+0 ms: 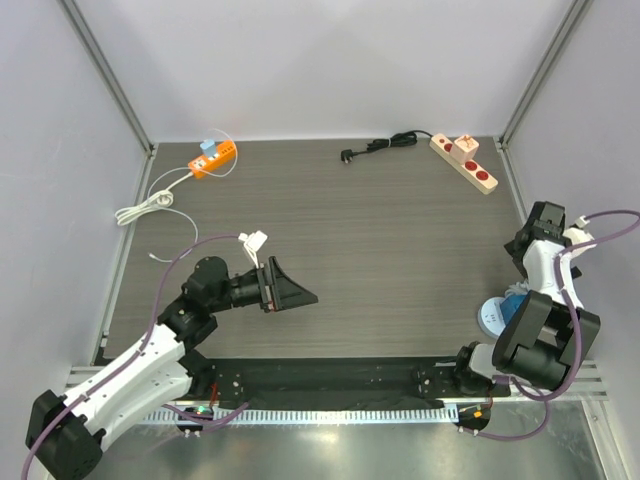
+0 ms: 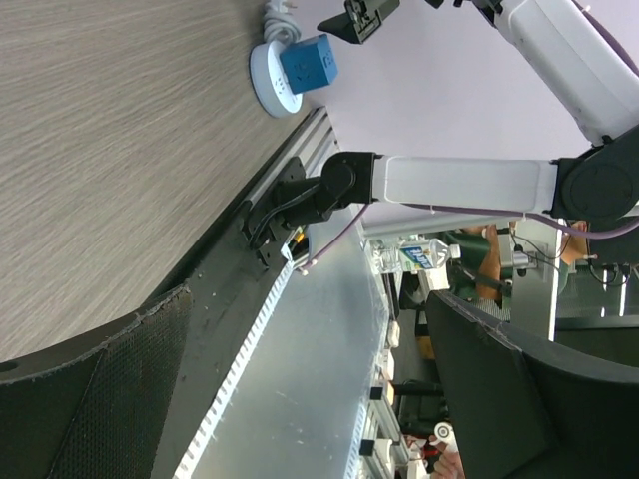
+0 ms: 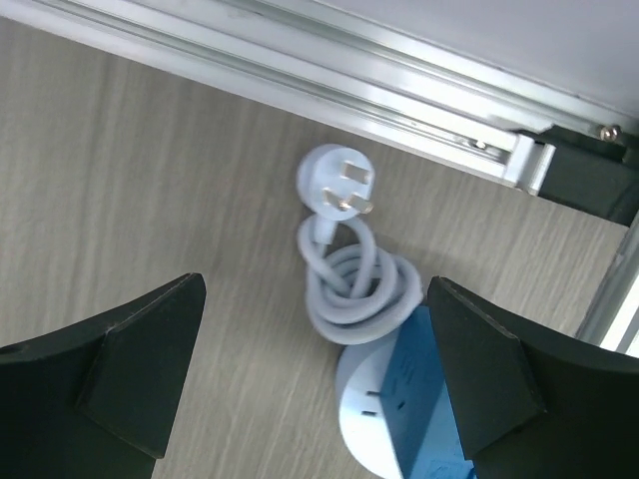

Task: Pull the plug off the socket

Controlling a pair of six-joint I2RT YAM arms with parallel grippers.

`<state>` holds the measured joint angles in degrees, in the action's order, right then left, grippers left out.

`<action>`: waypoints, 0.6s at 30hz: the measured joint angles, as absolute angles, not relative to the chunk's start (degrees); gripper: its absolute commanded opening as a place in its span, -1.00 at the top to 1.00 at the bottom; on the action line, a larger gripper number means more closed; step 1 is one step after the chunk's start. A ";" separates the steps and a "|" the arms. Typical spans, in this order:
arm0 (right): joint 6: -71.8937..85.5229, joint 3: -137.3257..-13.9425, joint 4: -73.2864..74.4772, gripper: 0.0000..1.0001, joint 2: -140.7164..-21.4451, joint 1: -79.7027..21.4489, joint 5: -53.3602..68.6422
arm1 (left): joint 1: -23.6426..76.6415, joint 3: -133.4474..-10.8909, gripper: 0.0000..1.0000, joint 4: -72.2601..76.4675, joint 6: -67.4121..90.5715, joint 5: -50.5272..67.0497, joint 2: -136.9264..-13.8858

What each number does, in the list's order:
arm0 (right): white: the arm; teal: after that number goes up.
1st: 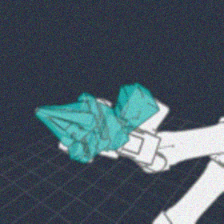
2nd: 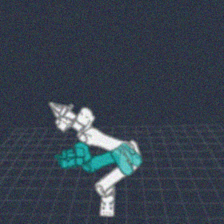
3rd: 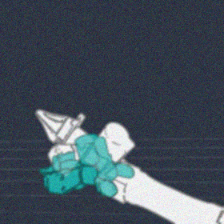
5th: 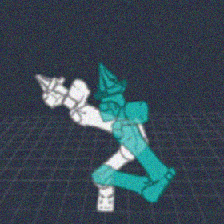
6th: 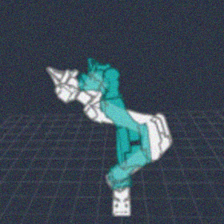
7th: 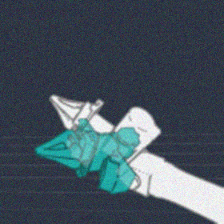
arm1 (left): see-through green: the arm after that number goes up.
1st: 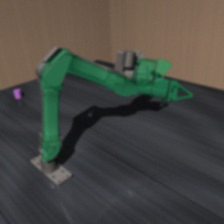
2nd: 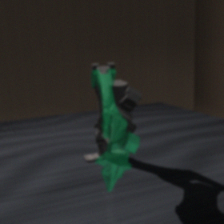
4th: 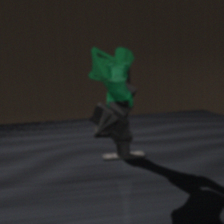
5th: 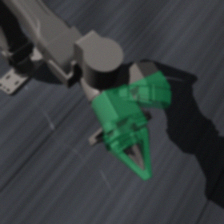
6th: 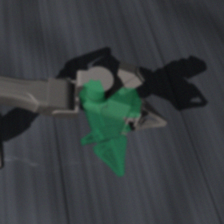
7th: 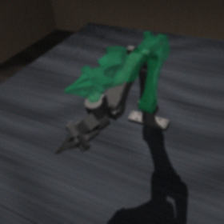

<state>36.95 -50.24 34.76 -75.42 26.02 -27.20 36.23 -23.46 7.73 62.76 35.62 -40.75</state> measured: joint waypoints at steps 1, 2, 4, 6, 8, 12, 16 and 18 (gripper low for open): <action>36.86 -49.98 34.76 -0.99 -75.70 26.87 -26.79 | 36.42 -23.55 -1.00 7.31 62.59 35.64 -40.77; 36.75 -49.50 34.79 -0.99 -75.92 27.88 -26.22 | 36.49 -23.75 -0.99 6.70 62.52 35.66 -40.77; 36.62 -48.47 34.76 -0.99 -76.12 29.47 -25.10 | 36.69 -24.21 -0.99 5.96 62.28 35.68 -40.80; 36.53 -47.62 34.74 -0.99 -76.27 30.63 -24.18 | 36.71 -24.62 -0.99 5.56 62.06 35.68 -40.82; 36.69 -46.87 34.68 -0.99 -76.44 31.29 -23.38 | 36.71 -24.97 -0.99 5.28 61.89 35.68 -40.84; 37.93 -45.15 33.71 -1.00 -77.03 31.31 -19.64 | 36.71 -25.21 -0.99 5.17 61.65 35.66 -40.80; 39.90 -41.54 32.25 -0.99 -77.45 30.96 -14.00 | 36.71 -25.21 -1.00 3.92 61.56 35.53 -39.90; 40.51 -41.12 32.08 -0.99 -76.38 30.02 -12.60 | 36.75 -25.26 -0.99 2.90 61.49 35.05 -38.79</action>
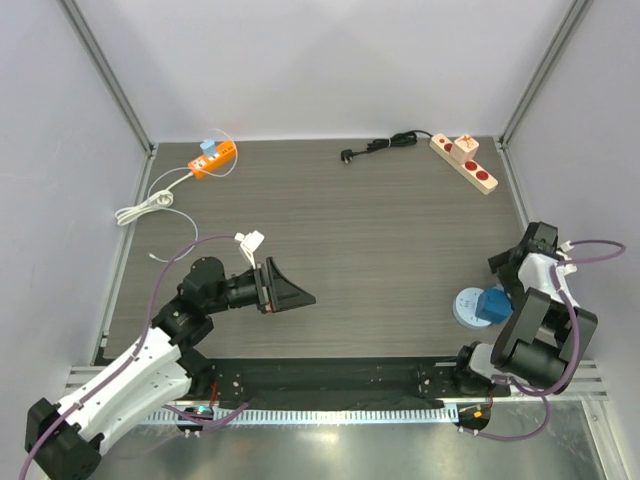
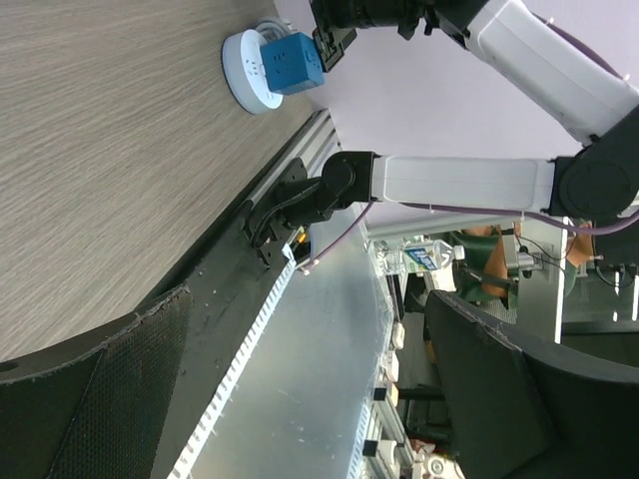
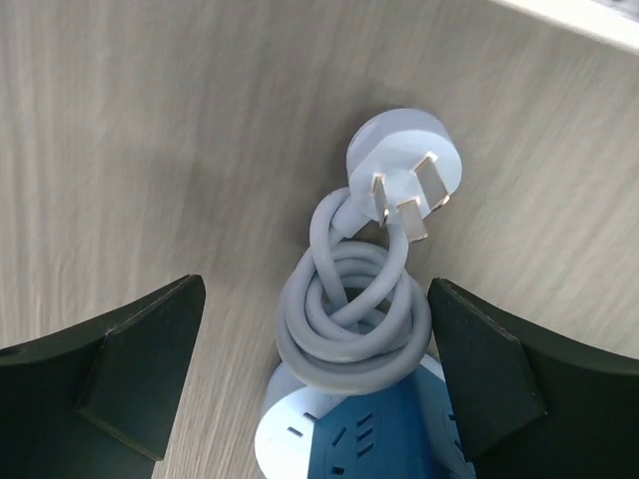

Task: Pull the plug off the socket

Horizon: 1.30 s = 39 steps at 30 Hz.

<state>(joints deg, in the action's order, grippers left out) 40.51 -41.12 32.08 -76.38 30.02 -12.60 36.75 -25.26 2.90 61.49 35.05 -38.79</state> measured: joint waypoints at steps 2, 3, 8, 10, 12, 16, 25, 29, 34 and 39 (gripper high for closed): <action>41.34 -40.21 31.03 -0.99 -75.00 27.14 -12.40 | 36.75 -25.26 -0.99 1.93 61.47 34.33 -37.52; 42.00 -39.70 30.83 -0.99 -74.30 24.93 -12.14 | 36.75 -25.26 -0.99 1.61 61.47 33.91 -37.04; 46.41 -37.93 29.78 -0.99 -72.27 11.40 -9.82 | 36.75 -25.28 -0.99 0.93 61.52 32.23 -37.15; 48.38 -37.34 29.50 -0.99 -71.92 6.26 -9.58 | 36.75 -25.28 -0.98 0.64 61.54 31.59 -37.89; 50.22 -36.56 28.91 -0.99 -71.18 2.02 -9.04 | 36.75 -25.28 -0.95 0.34 61.54 30.96 -38.98; 52.60 -35.62 28.27 -0.99 -70.43 -6.96 -9.15 | 36.75 -25.23 -0.87 0.58 61.63 30.00 -41.63; 45.69 -36.49 28.03 -0.99 -70.67 -16.47 -8.08 | 43.88 -22.52 -0.65 9.69 65.14 26.28 -54.15; 41.30 -38.17 28.91 -0.99 -71.11 -19.51 -6.48 | 51.24 -26.50 -0.55 11.18 65.12 24.51 -63.35; 37.26 -40.49 29.52 -0.99 -70.11 -20.27 -5.30 | 55.51 -31.18 -0.53 12.38 63.90 21.39 -69.23; 36.75 -44.29 32.56 -0.99 -68.03 -19.84 -10.79 | 60.80 -42.39 -0.54 3.88 57.54 13.30 -71.07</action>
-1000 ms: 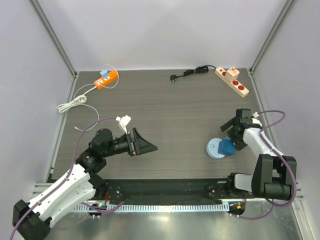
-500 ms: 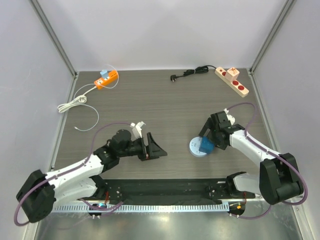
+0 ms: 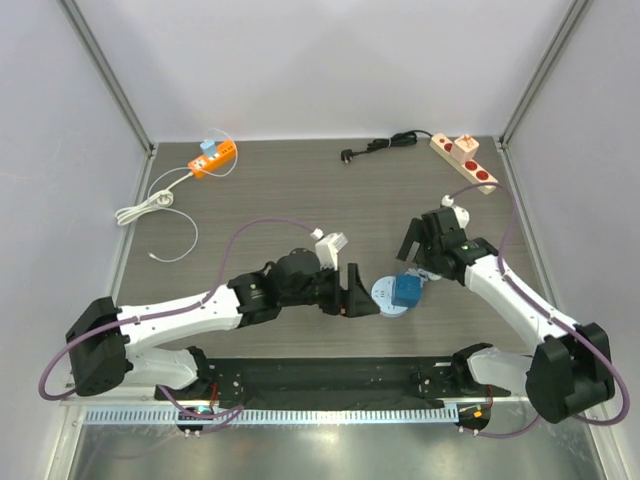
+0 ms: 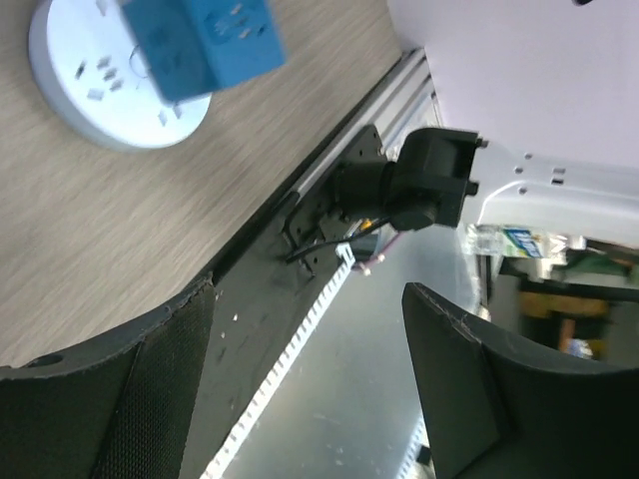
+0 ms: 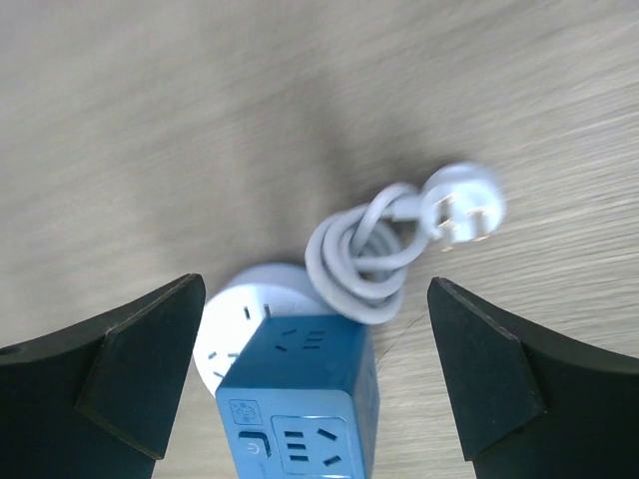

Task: Pull the plug off the socket

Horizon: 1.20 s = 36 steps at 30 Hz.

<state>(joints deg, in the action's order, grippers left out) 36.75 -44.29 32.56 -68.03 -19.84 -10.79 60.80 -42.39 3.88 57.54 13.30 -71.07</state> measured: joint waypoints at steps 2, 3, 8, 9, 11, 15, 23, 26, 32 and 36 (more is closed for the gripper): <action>36.77 -45.25 33.12 -0.99 -65.89 -18.44 -12.75 | 63.61 -48.82 -0.54 -0.43 54.13 9.19 -72.60; 36.93 -45.56 33.36 -0.99 -64.51 -17.23 -13.39 | 64.79 -51.55 -0.54 -2.09 52.80 7.07 -73.60; 37.15 -45.74 33.32 -0.99 -59.66 -10.35 -13.15 | 69.63 -63.31 -0.57 -11.16 47.18 -4.32 -81.82; 37.12 -45.63 33.12 -0.99 -59.31 -8.95 -12.91 | 70.48 -65.80 -0.58 -13.45 46.19 -6.68 -83.94; 36.95 -45.28 32.97 -0.99 -59.13 -5.72 -12.62 | 72.97 -72.79 -0.59 -18.85 43.86 -12.67 -90.54; 35.83 -43.81 32.40 -0.99 -58.98 3.05 -10.41 | 76.34 -86.00 -0.63 -26.06 39.92 -19.90 -103.63; 32.01 -36.77 28.25 -1.00 -56.71 14.33 4.80 | 77.76 -99.66 -0.77 -35.33 35.51 -25.50 -117.43; 31.68 -32.91 27.27 -0.99 -54.33 14.33 9.43 | 77.69 -104.05 -0.82 -37.71 34.37 -27.05 -119.96; 31.59 -31.03 25.85 -0.99 -52.84 14.33 13.91 | 77.12 -107.68 -0.86 -38.92 33.98 -28.56 -121.75; 31.57 -31.03 24.67 -0.99 -52.82 14.33 15.14 | 75.92 -107.66 -0.85 -39.42 34.37 -27.00 -122.10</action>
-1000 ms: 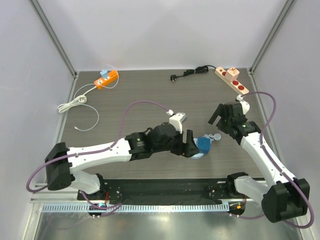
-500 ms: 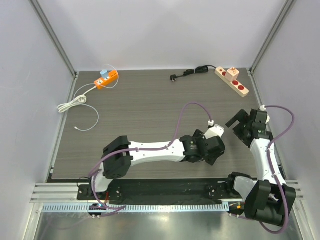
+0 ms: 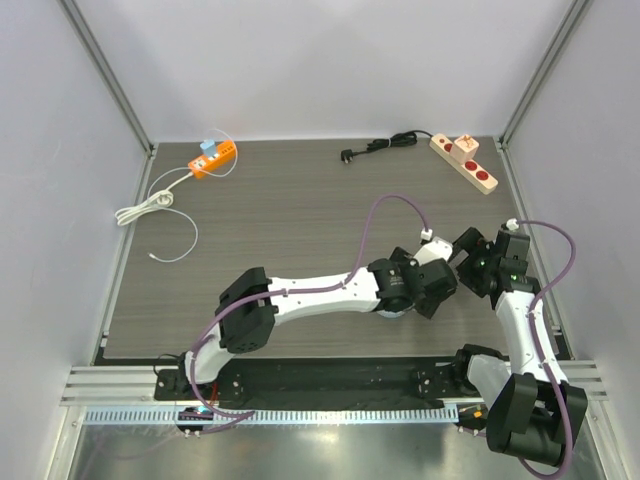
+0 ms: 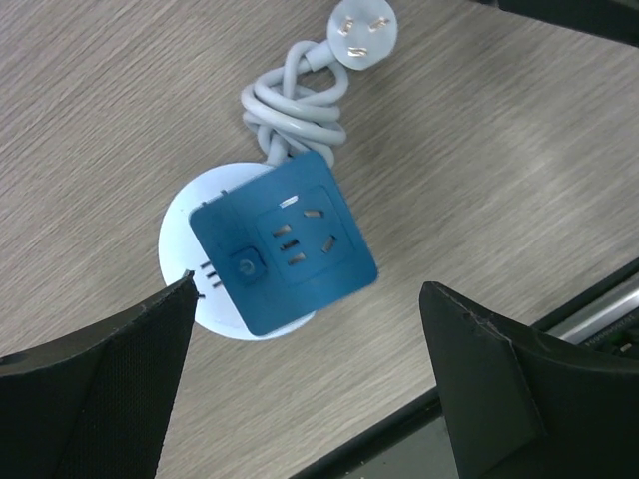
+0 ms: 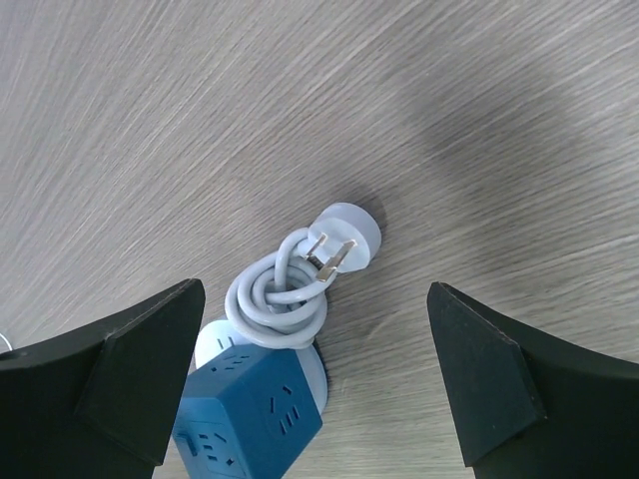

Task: Pull the plug off the socket

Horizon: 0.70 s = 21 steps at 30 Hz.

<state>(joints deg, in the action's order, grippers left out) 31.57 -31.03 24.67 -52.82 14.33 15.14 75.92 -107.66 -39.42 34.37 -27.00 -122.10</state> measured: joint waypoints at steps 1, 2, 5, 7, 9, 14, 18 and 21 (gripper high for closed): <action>31.57 -31.00 24.47 -0.99 -52.82 14.33 15.35 | 75.42 -107.55 -0.84 -39.35 34.50 -26.35 -122.15; 31.57 -31.00 24.32 -0.99 -52.82 14.33 15.55 | 74.67 -107.37 -0.85 -39.22 34.72 -25.56 -122.15; 31.53 -31.00 23.92 -0.99 -52.86 14.33 16.58 | 72.29 -105.69 -0.80 -37.08 35.88 -22.79 -122.13; 31.46 -30.92 23.53 -0.99 -52.88 14.35 17.96 | 70.70 -104.12 -0.76 -35.33 37.01 -20.29 -122.13; 31.31 -30.63 22.65 -0.99 -52.90 14.35 19.49 | 69.58 -102.96 -0.73 -34.17 37.52 -18.20 -122.13; 31.09 -29.23 21.28 -0.99 -52.93 14.35 21.82 | 68.18 -102.69 -0.66 -33.47 38.35 -16.56 -122.15; 31.14 -28.38 20.18 -0.99 -53.01 14.35 22.92 | 68.45 -102.69 -0.52 -33.80 38.37 -16.60 -122.15; 31.38 -27.24 19.29 -1.00 -53.01 14.33 23.66 | 68.53 -102.69 -0.39 -34.13 38.22 -16.88 -122.15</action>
